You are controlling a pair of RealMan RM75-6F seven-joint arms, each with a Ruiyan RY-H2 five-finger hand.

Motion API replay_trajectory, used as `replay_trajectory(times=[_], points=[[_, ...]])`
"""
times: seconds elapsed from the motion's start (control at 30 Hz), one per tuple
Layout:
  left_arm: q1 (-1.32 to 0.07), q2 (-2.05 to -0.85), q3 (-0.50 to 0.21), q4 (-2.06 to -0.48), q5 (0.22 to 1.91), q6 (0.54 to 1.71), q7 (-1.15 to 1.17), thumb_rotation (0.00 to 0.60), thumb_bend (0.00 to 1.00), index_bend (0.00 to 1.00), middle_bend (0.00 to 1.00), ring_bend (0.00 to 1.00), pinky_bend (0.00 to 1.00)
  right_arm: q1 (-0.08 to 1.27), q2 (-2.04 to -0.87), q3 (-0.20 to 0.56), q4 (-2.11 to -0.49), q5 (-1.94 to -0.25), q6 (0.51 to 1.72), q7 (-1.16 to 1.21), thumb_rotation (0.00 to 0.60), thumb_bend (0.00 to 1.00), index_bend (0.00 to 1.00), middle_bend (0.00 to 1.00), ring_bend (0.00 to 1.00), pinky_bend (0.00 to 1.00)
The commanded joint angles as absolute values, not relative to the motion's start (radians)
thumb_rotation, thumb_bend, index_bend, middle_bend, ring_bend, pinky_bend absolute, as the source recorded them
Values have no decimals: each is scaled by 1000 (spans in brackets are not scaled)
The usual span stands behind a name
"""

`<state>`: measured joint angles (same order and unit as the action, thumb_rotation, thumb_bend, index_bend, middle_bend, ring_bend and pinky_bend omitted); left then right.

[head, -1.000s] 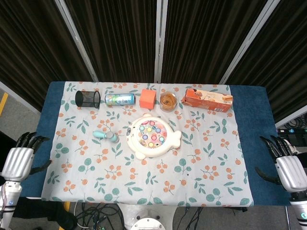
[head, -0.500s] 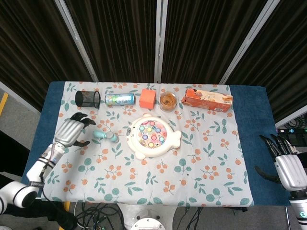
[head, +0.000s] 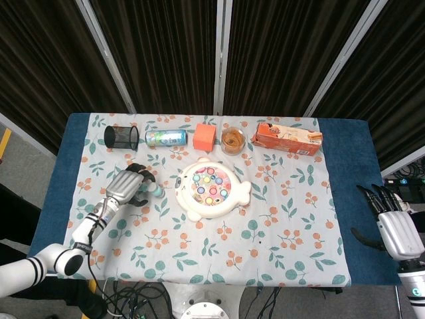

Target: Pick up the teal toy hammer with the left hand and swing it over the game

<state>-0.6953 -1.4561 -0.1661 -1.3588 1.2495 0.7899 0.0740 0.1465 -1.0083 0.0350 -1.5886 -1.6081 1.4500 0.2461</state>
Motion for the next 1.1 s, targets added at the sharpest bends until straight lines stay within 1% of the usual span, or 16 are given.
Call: replay_trajectory(times=[0.03, 0.3, 0.57, 1.1], points=[[-707, -1483, -170, -1337, 1221, 785, 87, 600, 220, 351, 291, 137, 114, 147, -1011, 35, -1584, -1608, 1450, 251, 600, 155, 16, 146, 0, 0], [-725, -1523, -174, -1296, 1167, 786, 127, 600, 250, 361, 291, 137, 114, 151, -1014, 34, -1571, -1602, 1442, 262, 600, 154, 16, 147, 0, 0], [-739, -1538, -178, -1276, 1141, 774, 115, 600, 313, 425, 295, 137, 114, 155, -1020, 34, -1559, -1593, 1431, 271, 600, 154, 16, 148, 0, 0], [-740, -1547, -164, -1263, 1139, 783, 90, 600, 327, 471, 307, 137, 114, 158, -1020, 32, -1562, -1587, 1425, 266, 600, 154, 16, 151, 0, 0]])
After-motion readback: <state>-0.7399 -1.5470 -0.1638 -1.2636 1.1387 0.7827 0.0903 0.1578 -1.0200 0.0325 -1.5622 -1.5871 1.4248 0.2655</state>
